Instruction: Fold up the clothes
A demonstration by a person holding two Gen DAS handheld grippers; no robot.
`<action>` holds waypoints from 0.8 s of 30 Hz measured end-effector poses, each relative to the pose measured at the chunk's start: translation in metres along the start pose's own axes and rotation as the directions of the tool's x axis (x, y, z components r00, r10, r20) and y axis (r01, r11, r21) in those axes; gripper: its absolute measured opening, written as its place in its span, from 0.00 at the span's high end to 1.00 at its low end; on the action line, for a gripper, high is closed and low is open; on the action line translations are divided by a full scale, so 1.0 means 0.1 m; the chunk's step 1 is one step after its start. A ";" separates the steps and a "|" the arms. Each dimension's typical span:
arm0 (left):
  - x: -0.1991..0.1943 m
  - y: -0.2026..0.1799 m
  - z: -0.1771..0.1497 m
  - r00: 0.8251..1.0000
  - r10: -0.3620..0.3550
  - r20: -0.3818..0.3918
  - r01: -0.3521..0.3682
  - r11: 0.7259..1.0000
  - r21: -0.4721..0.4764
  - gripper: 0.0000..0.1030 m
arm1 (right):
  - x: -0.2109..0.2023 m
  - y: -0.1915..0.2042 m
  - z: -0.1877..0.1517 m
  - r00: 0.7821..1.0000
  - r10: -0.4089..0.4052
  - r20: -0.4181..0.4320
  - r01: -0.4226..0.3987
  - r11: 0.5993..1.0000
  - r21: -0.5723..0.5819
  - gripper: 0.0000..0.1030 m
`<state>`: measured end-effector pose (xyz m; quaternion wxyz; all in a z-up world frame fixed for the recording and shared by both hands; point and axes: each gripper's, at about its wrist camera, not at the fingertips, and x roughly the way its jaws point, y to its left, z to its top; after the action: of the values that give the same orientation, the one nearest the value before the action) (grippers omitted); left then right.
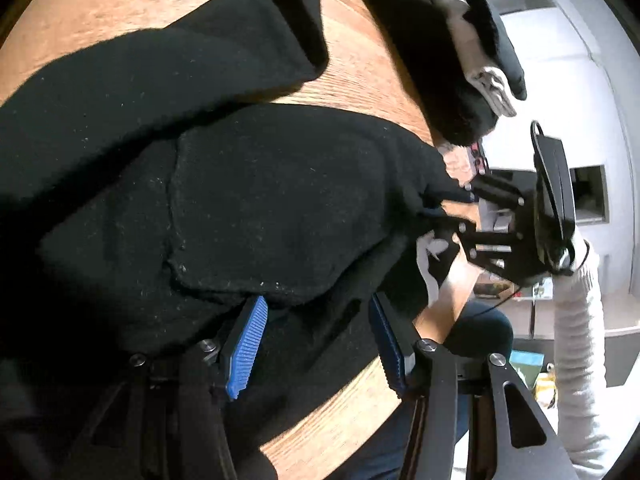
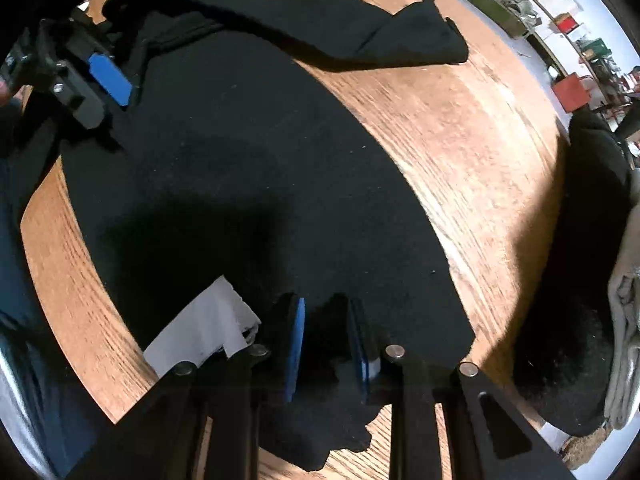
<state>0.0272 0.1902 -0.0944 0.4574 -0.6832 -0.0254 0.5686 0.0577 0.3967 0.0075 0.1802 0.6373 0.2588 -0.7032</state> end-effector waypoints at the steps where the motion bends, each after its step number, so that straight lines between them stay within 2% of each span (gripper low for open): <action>1: -0.01 0.00 0.01 1.000 -0.003 0.015 0.003 1.000 -0.005 0.48 | 0.02 0.01 0.00 1.000 0.002 -0.005 -0.002 1.000 -0.007 0.76; 3: -0.07 -0.01 0.03 0.998 -0.009 0.067 0.010 1.000 -0.015 0.48 | 0.05 0.04 0.00 1.000 0.001 -0.008 -0.001 1.000 -0.014 0.78; 6: -0.16 -0.02 0.05 0.989 0.009 0.149 -0.007 1.000 -0.010 0.48 | 0.01 0.02 0.06 1.000 -0.020 0.012 0.020 1.000 0.012 0.97; 8: -0.20 -0.02 0.06 0.979 0.027 0.201 -0.026 1.000 -0.005 0.48 | -0.07 -0.02 0.09 0.997 -0.058 0.049 0.056 0.997 0.045 0.98; 10: -0.18 0.01 0.07 0.975 0.050 0.219 -0.048 0.999 -0.011 0.48 | -0.13 -0.08 0.12 0.993 -0.090 0.079 0.083 0.993 0.088 0.98; 13: -0.13 0.02 0.08 0.976 0.056 0.208 -0.054 0.998 -0.012 0.48 | -0.08 -0.07 0.11 0.995 -0.083 0.050 0.078 0.993 0.093 0.98; 15: -0.11 -0.07 0.06 0.991 0.045 0.126 -0.050 0.998 0.037 0.48 | -0.10 -0.03 0.11 0.997 -0.064 0.054 0.059 0.994 0.091 0.94; 17: -0.08 -0.14 0.03 1.000 0.005 0.025 -0.006 0.997 0.077 0.48 | -0.12 0.03 0.09 0.999 0.022 0.032 -0.025 0.997 0.072 0.78; 19: -0.21 -0.23 -0.04 0.999 0.001 0.046 -0.006 0.993 0.118 0.48 | -0.19 0.08 0.06 0.999 0.044 0.032 -0.045 0.998 0.047 0.78; 22: -0.42 -0.27 -0.10 0.995 -0.058 0.079 0.047 0.991 0.126 0.46 | -0.37 0.08 0.01 0.996 0.042 0.082 -0.048 0.996 0.076 0.64; 24: -0.36 -0.32 -0.17 0.998 -0.056 0.025 0.051 0.986 0.161 0.39 | -0.47 0.15 0.03 0.991 0.062 0.119 -0.071 0.994 0.079 0.64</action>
<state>0.0434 0.1788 -0.0470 0.5255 -0.6350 -0.0045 0.5662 0.0696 0.3789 0.0525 0.1916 0.6105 0.1969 -0.7428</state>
